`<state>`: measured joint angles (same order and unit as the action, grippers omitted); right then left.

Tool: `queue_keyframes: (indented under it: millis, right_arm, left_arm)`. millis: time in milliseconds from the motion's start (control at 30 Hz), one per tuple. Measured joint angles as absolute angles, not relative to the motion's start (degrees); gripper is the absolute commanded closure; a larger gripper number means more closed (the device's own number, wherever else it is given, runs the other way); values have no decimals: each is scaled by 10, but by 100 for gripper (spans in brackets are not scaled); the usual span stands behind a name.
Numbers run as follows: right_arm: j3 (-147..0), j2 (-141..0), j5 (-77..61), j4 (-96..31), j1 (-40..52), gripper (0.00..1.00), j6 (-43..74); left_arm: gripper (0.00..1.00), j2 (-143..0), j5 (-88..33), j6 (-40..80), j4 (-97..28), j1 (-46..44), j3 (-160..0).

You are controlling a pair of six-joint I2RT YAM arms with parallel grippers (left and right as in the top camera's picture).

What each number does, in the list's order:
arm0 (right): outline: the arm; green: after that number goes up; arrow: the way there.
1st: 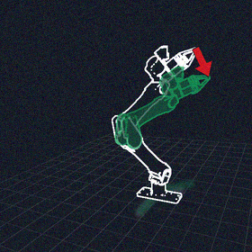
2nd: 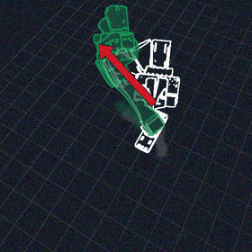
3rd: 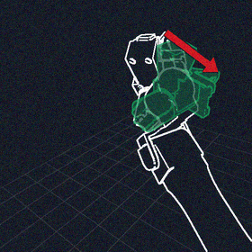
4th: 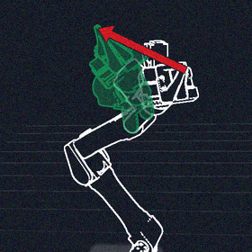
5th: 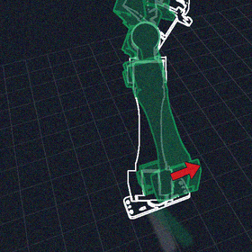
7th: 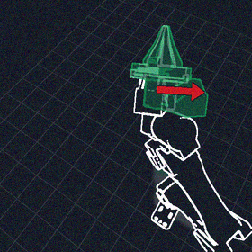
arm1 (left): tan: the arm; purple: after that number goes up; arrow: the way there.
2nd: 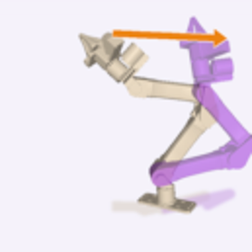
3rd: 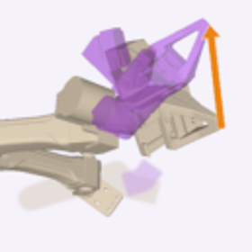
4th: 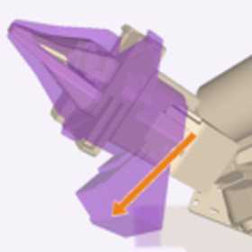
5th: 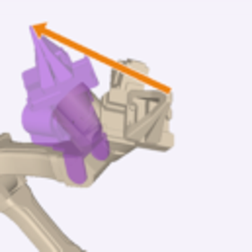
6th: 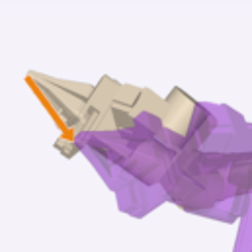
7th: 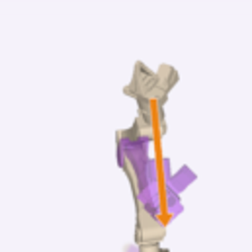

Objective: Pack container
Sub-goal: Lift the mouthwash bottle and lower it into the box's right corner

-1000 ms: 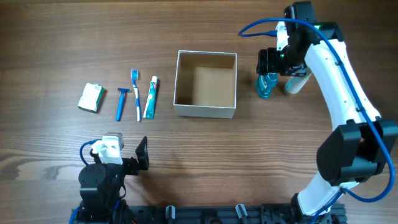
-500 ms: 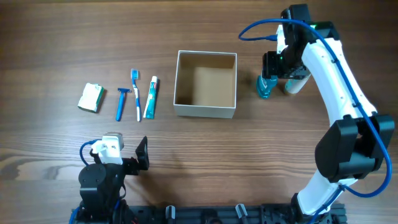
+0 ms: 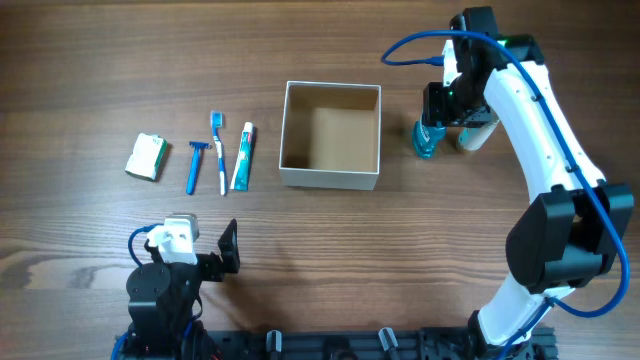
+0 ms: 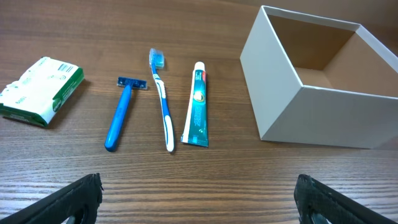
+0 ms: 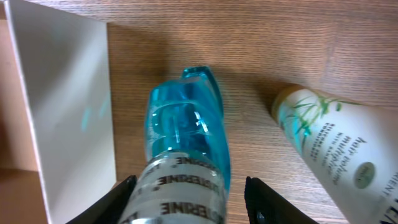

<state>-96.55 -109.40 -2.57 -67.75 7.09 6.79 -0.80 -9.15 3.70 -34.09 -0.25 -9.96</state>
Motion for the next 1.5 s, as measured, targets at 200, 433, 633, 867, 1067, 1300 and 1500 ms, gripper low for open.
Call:
queue_keyframes:
  millis: [200,433,633,867,1067,1300,1500]
  right_arm:
    - [-966,-1094,-39,-677,71,45,64]
    - [-966,-1101,-41,-679,72,51,62]
    - [-967,-1125,-36,-679,72,67,63]
    - [-968,-1124,-23,-679,75,82,66]
    - [-967,-1099,-10,-683,77,89,66]
    - [-966,-968,-6,-690,130,95,92]
    - [-966,-877,-11,-683,223,96,153]
  left_arm:
    - [0,-8,-91,37,-341,-3,-100]
    - [0,-8,-91,37,-341,-3,-100]
    - [0,-8,-91,37,-341,-3,-100]
    - [0,-8,-91,37,-341,-3,-100]
    - [0,-8,-91,37,-341,-3,-100]
    - [0,-8,-91,37,-341,-3,-100]
    - [0,-8,-91,37,-341,-3,-100]
